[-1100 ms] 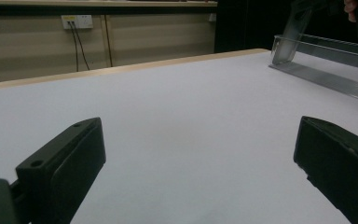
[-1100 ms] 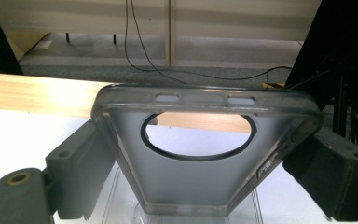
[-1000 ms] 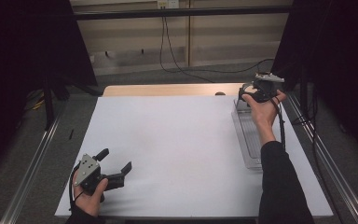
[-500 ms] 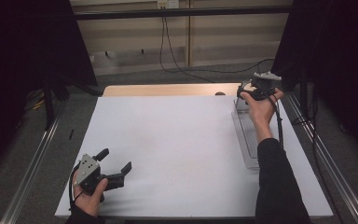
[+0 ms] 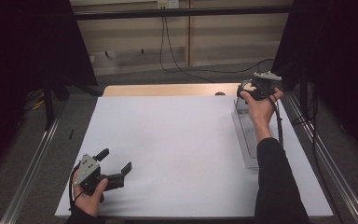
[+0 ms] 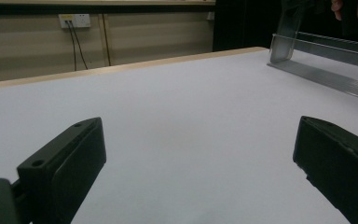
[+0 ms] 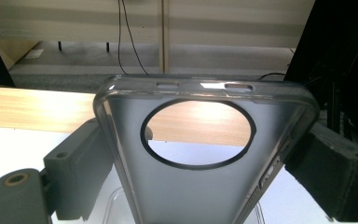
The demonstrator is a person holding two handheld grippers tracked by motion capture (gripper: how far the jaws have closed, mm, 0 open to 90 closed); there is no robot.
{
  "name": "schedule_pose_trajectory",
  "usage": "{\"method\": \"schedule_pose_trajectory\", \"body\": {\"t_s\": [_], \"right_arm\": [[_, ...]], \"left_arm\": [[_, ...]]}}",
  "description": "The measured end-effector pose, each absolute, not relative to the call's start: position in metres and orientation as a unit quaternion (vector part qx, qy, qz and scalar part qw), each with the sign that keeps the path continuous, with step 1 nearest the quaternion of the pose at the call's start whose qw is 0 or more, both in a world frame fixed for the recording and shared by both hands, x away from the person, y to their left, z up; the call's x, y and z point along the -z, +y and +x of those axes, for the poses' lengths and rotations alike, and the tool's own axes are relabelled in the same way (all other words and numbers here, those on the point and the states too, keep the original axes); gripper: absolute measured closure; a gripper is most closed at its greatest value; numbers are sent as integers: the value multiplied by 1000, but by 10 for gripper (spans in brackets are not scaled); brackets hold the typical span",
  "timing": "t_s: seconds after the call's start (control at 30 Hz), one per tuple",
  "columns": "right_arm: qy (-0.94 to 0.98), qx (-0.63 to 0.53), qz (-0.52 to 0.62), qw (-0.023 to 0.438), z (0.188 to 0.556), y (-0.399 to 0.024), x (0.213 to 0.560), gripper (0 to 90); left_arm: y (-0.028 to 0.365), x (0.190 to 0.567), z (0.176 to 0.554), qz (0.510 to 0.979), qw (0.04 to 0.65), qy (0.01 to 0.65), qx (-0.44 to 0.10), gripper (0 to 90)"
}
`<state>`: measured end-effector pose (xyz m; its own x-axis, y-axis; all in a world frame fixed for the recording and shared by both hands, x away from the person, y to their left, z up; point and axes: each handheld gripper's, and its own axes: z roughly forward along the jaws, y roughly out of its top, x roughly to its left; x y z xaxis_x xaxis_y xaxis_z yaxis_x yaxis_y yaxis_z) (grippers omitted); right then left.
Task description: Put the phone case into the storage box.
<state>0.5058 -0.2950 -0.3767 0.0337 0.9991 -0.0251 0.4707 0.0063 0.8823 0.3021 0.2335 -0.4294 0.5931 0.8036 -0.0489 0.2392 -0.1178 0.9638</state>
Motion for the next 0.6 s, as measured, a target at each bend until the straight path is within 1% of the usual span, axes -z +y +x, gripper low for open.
{"method": "schedule_pose_trajectory", "body": {"t_s": [0.13,0.2,0.3,0.6], "right_arm": [[598,-360,609,376,506,-295,377,93],[597,-368,610,370,506,-296,377,47],[595,-375,609,367,506,-297,377,13],[595,-397,602,356,505,-300,375,1]], "left_arm": [[234,429,302,702,550,372,-257,24],[234,429,302,702,550,372,-256,24],[233,430,302,703,551,371,-255,24],[234,429,302,702,550,371,-257,24]]}}
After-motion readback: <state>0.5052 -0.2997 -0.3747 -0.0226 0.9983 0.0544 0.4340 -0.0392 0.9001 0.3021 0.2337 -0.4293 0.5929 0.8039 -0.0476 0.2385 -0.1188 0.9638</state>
